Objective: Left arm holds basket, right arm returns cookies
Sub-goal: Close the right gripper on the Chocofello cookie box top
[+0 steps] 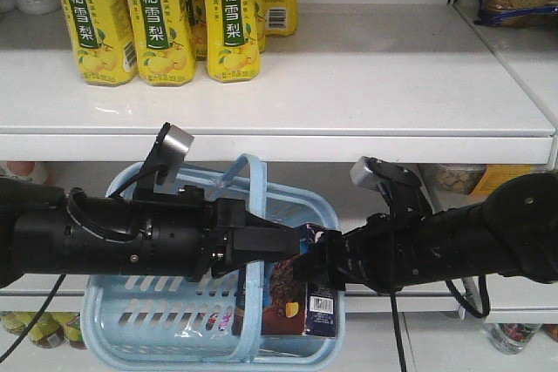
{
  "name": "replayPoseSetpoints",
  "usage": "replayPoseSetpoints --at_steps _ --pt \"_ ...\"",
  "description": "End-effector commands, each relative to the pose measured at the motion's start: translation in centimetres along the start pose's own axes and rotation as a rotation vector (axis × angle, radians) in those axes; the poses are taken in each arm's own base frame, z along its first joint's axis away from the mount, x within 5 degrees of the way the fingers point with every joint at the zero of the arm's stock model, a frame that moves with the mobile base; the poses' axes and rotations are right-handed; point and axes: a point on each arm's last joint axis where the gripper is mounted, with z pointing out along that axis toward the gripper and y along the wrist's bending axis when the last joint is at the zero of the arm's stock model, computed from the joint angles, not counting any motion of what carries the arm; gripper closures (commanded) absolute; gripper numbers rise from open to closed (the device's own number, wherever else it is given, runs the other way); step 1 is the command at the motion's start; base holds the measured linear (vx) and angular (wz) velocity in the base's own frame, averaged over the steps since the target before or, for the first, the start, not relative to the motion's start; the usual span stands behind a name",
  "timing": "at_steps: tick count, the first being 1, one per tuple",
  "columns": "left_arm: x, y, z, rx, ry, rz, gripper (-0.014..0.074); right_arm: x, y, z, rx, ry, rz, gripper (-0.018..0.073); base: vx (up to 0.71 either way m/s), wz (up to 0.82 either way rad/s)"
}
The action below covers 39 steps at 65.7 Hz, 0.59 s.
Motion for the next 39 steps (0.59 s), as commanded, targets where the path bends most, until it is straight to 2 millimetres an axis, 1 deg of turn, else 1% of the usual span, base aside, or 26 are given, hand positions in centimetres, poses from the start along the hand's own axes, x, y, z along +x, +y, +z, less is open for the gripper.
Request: replayPoseSetpoints --at_steps 1,19,32,39 --pt "-0.8 -3.0 -0.7 0.148 -0.055 0.006 0.0599 -1.0 1.0 -0.6 -0.046 -0.06 -0.023 0.0063 0.0 0.0" --pt "-0.8 -3.0 -0.7 0.148 -0.055 0.006 0.0599 -0.9 1.0 0.4 -0.112 -0.03 -0.023 0.0063 0.0 0.0" --pt "-0.8 -3.0 -0.7 0.148 -0.055 0.006 0.0599 -0.9 0.6 1.0 -0.102 -0.019 -0.03 0.0063 0.0 0.0" --pt "-0.8 -3.0 -0.7 0.148 -0.055 0.006 0.0599 -1.3 0.4 1.5 -0.098 -0.012 -0.03 0.0064 0.0 0.0"
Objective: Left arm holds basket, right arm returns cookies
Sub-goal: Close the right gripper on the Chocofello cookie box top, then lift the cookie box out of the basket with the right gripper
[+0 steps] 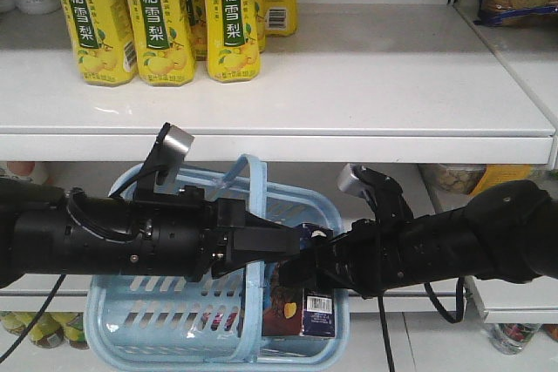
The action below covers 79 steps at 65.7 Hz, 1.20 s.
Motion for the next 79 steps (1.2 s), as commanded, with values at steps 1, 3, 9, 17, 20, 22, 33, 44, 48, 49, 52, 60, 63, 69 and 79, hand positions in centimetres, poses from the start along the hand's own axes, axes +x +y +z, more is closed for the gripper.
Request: replayPoseSetpoints --at_steps 1,3,9,17,20,22,33,44,48,49,52,60,63,69,79 --pt "-0.8 -3.0 -0.7 0.148 -0.055 0.006 0.0599 -1.3 0.8 -0.4 -0.027 -0.041 -0.027 0.0064 0.0 0.0" --pt "-0.8 -3.0 -0.7 0.148 -0.055 0.006 0.0599 -1.5 0.8 -0.2 -0.026 -0.04 -0.027 0.0064 0.0 0.0" --pt "-0.8 -3.0 -0.7 0.148 -0.055 0.006 0.0599 -2.0 0.7 0.3 -0.023 -0.037 -0.031 0.0067 0.0 0.0" --pt "-0.8 -3.0 -0.7 0.148 -0.055 0.006 0.0599 -2.6 0.2 0.9 -0.001 -0.039 -0.033 0.0093 0.0 0.0" --pt "-0.8 -3.0 -0.7 0.148 -0.055 0.006 0.0599 -2.8 0.0 1.2 0.007 -0.037 -0.03 0.0106 0.0 0.0" --pt "-0.8 -3.0 -0.7 0.148 -0.055 0.006 0.0599 -2.8 -0.2 1.4 0.01 -0.032 -0.03 0.0114 0.0 0.0" --pt "-0.8 -3.0 -0.7 0.148 -0.055 0.006 0.0599 -2.9 -0.4 2.2 0.022 -0.02 -0.031 0.0141 0.0 0.0" --pt "-0.8 -3.0 -0.7 0.148 -0.055 0.006 0.0599 -2.4 0.6 3.1 0.049 -0.026 -0.08 0.0167 0.0 0.0" --pt "-0.8 -3.0 -0.7 0.148 -0.055 0.006 0.0599 -2.2 1.0 3.5 0.06 -0.028 -0.098 0.0188 0.0 0.0" --pt "-0.8 -3.0 -0.7 0.148 -0.055 0.006 0.0599 -2.2 1.1 3.5 0.062 -0.029 -0.101 0.0194 0.0 0.0" --pt "-0.8 -3.0 -0.7 0.148 -0.055 0.006 0.0599 -2.1 1.3 3.7 0.067 -0.031 -0.11 0.0219 0.0 0.0" --pt "-0.8 -3.0 -0.7 0.148 -0.055 0.006 0.0599 -2.1 1.4 3.8 0.077 -0.043 -0.107 0.0291 0.0 0.0" --pt "-0.8 -3.0 -0.7 0.148 -0.055 0.006 0.0599 -2.1 1.3 3.8 0.079 -0.048 -0.102 0.0322 0.0 0.0" --pt "-0.8 -3.0 -0.7 0.148 -0.055 0.006 0.0599 -2.2 1.3 3.8 0.084 -0.053 -0.102 0.0383 0.0 0.0" --pt "-0.8 -3.0 -0.7 0.148 -0.055 0.006 0.0599 -2.2 1.3 3.8 0.085 -0.053 -0.102 0.046 0.0 0.0"
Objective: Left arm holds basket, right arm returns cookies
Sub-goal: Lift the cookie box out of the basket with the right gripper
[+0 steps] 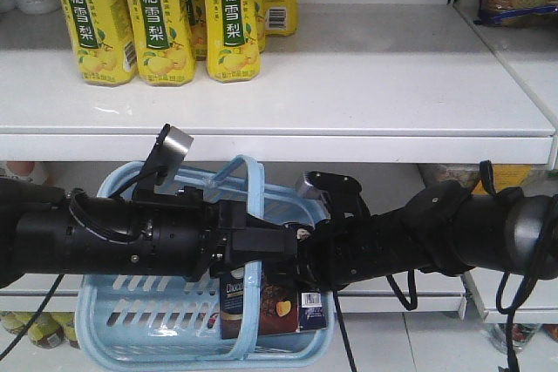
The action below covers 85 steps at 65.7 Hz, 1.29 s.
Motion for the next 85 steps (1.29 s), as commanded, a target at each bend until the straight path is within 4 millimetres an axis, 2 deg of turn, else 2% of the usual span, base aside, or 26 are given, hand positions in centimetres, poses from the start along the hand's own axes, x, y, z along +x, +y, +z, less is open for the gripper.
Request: replayPoseSetpoints --at_steps 1,10,41,85 --pt "-0.8 -3.3 -0.8 0.171 -0.052 -0.003 0.0599 -1.1 0.8 -1.1 -0.011 -0.06 -0.018 0.0465 0.0 0.0" --pt "-0.8 -3.3 -0.8 0.171 -0.052 -0.003 0.0599 -1.1 1.0 -1.5 -0.02 -0.065 -0.016 0.048 0.0 0.0" --pt "-0.8 -3.3 -0.8 0.171 -0.052 -0.003 0.0599 -1.7 3.5 -6.9 -0.019 -0.175 -0.079 0.047 0.0 0.0" --pt "-0.8 -3.3 -0.8 0.171 -0.052 -0.003 0.0599 -0.6 5.5 -13.5 0.05 -0.257 -0.156 0.0459 0.0 0.0"
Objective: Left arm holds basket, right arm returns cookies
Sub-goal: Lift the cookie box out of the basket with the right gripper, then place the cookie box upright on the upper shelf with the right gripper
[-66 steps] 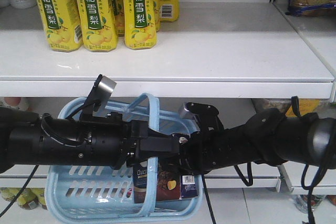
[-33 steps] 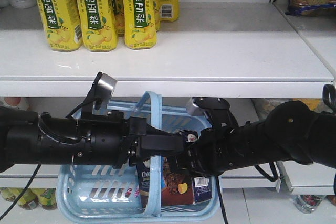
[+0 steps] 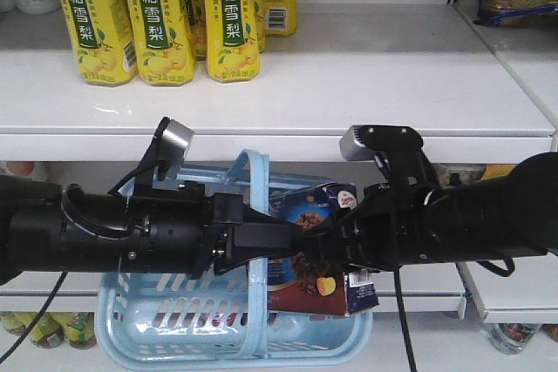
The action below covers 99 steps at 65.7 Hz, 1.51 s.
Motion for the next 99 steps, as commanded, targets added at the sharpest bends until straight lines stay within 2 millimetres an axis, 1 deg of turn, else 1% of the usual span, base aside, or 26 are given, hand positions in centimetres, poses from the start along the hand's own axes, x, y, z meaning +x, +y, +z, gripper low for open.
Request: replayPoseSetpoints --at_steps 1,18,30,38,48,54,58,70,81,84,88,99 --pt "-0.8 -2.5 -0.5 0.114 -0.059 0.002 0.0599 -1.4 0.8 -2.5 0.014 -0.109 -0.009 0.0459 0.0 0.0" --pt "-0.8 -2.5 -0.5 0.114 -0.059 0.002 0.0599 -0.8 1.3 -6.1 0.08 -0.143 -0.057 0.0454 0.0 0.0" --pt "-0.8 -2.5 -0.5 0.114 -0.059 0.002 0.0599 -0.1 1.8 -9.7 0.125 -0.226 -0.087 0.0452 0.0 0.0" --pt "-0.8 -2.5 -0.5 0.114 -0.059 0.002 0.0599 0.5 2.2 -12.5 0.157 -0.3 -0.106 0.045 0.0 0.0" --pt "-0.8 -2.5 -0.5 0.114 -0.059 0.002 0.0599 1.0 2.2 -15.2 0.228 -0.402 -0.136 0.0451 0.0 0.0" --pt "-0.8 -2.5 -0.5 0.114 -0.059 0.002 0.0599 0.5 2.3 -16.8 0.278 -0.457 -0.141 0.0451 0.0 0.0" --pt "-0.8 -2.5 -0.5 0.114 -0.059 0.002 0.0599 -0.1 2.6 -17.9 0.301 -0.498 -0.148 0.0451 0.0 0.0" --pt "-0.8 -2.5 -0.5 0.114 -0.059 0.002 0.0599 -2.3 4.1 -20.6 0.283 -0.597 -0.164 0.0451 0.0 0.0" --pt "-0.8 -2.5 -0.5 0.114 -0.059 0.002 0.0599 -3.4 5.2 -23.3 0.288 -0.697 -0.203 0.0451 0.0 0.0" --pt "-0.8 -2.5 -0.5 0.114 -0.059 0.002 0.0599 -3.9 5.3 -23.6 0.313 -0.718 -0.225 0.0451 0.0 0.0" --pt "-0.8 -2.5 -0.5 0.114 -0.059 0.002 0.0599 -4.4 5.1 -23.4 0.346 -0.728 -0.243 0.0451 0.0 0.0" --pt "-0.8 -2.5 -0.5 0.114 -0.059 0.002 0.0599 -6.6 4.0 -21.7 0.446 -0.772 -0.227 0.0447 0.0 0.0"
